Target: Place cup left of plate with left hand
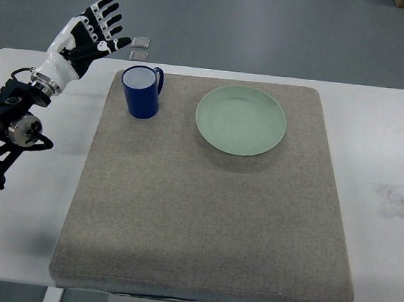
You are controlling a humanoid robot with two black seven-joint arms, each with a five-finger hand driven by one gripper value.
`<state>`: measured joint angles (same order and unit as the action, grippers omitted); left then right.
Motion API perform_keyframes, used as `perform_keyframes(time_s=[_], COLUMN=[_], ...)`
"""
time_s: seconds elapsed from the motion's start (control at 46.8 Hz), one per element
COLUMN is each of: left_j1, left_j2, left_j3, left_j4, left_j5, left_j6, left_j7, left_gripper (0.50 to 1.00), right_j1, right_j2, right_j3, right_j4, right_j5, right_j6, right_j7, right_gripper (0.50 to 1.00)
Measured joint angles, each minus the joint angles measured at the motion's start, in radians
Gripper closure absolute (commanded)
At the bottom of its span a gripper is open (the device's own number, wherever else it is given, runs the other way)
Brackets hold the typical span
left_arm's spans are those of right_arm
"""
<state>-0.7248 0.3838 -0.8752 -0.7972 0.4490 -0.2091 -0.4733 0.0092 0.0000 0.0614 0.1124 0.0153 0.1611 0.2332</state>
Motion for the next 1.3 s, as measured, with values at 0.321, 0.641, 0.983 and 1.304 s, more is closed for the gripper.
perform_keyframes(time_s=[0.321, 0.641, 0.983, 1.304], left_j1=[-0.058, -0.079, -0.067, -0.07], left_j2=[-0.019, -0.049, -0.052, -0.064], left_j3=[-0.004, -0.004, -0.002, 0.003], left_j4=[0.081, 0.112, 0.183, 0.184], left_j5=[-0.206, -0.448, -0.498, -0.488], left_j6=[0.108, 0.129, -0.032, -0.051], left_j7=[0.041, 0.168, 0.167, 0.165], left_gripper=[0.504, 0.5, 0.5, 0.5], right_j1=[0.0, 0.0, 0.0, 0.0], right_j2=[0.0, 0.0, 0.0, 0.0], right_j3=[0.0, 0.0, 0.0, 0.0], right_j4=[0.0, 0.0, 0.0, 0.0], right_j5=[0.0, 0.0, 0.0, 0.0], right_j6=[0.0, 0.0, 0.0, 0.0], right_j7=[0.0, 0.0, 0.0, 0.0], right_gripper=[0.568, 0.568, 0.568, 0.568])
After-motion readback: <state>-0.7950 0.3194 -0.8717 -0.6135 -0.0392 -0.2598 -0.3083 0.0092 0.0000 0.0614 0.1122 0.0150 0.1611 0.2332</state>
